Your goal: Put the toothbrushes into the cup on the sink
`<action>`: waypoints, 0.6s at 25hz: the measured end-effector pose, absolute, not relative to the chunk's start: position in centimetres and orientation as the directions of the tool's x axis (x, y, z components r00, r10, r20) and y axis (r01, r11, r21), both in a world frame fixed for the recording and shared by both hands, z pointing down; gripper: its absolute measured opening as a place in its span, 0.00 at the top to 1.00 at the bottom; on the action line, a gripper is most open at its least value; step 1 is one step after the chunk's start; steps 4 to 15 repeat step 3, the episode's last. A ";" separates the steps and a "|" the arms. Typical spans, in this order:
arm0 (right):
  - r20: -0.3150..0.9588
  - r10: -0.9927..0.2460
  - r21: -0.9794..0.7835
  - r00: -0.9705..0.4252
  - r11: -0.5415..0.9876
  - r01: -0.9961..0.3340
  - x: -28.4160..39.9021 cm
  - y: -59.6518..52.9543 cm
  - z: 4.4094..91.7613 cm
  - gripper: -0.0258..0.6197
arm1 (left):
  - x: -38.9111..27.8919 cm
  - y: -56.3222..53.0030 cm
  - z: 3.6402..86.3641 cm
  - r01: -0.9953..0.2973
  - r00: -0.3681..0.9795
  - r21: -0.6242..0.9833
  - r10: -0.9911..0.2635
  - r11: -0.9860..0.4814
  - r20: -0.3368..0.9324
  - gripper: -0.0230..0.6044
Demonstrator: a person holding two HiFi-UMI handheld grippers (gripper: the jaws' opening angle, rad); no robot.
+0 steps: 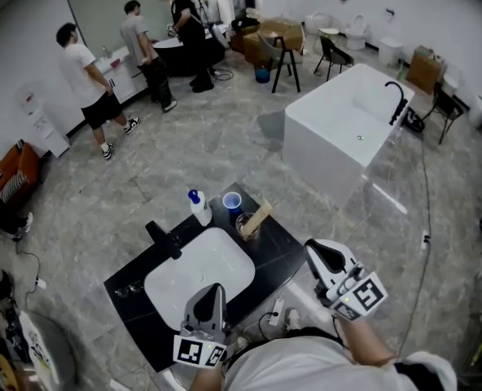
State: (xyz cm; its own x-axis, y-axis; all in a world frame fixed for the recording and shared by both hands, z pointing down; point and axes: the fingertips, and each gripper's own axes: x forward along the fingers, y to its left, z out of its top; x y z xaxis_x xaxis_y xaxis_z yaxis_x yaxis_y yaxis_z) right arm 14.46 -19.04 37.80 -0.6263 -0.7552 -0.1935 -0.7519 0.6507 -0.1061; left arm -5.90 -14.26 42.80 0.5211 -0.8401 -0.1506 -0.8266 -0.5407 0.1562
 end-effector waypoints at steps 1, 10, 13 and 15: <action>-0.194 -0.754 -0.106 -0.627 0.652 -0.751 14.4 -19.0 37.8 0.89 | -5.9 -14.2 42.8 -0.826 0.521 0.157 -0.840 -0.541 -0.151 0.97; -0.197 -0.752 -0.108 -0.629 0.655 -0.748 14.3 -19.1 37.7 0.89 | -5.9 -14.2 42.9 -0.826 0.521 0.159 -0.840 -0.541 -0.151 0.97; -0.197 -0.752 -0.108 -0.629 0.655 -0.748 14.3 -19.1 37.7 0.89 | -5.9 -14.2 42.9 -0.826 0.521 0.159 -0.840 -0.541 -0.151 0.97; -0.197 -0.752 -0.108 -0.629 0.655 -0.748 14.3 -19.1 37.7 0.89 | -5.9 -14.2 42.9 -0.826 0.521 0.159 -0.840 -0.541 -0.151 0.97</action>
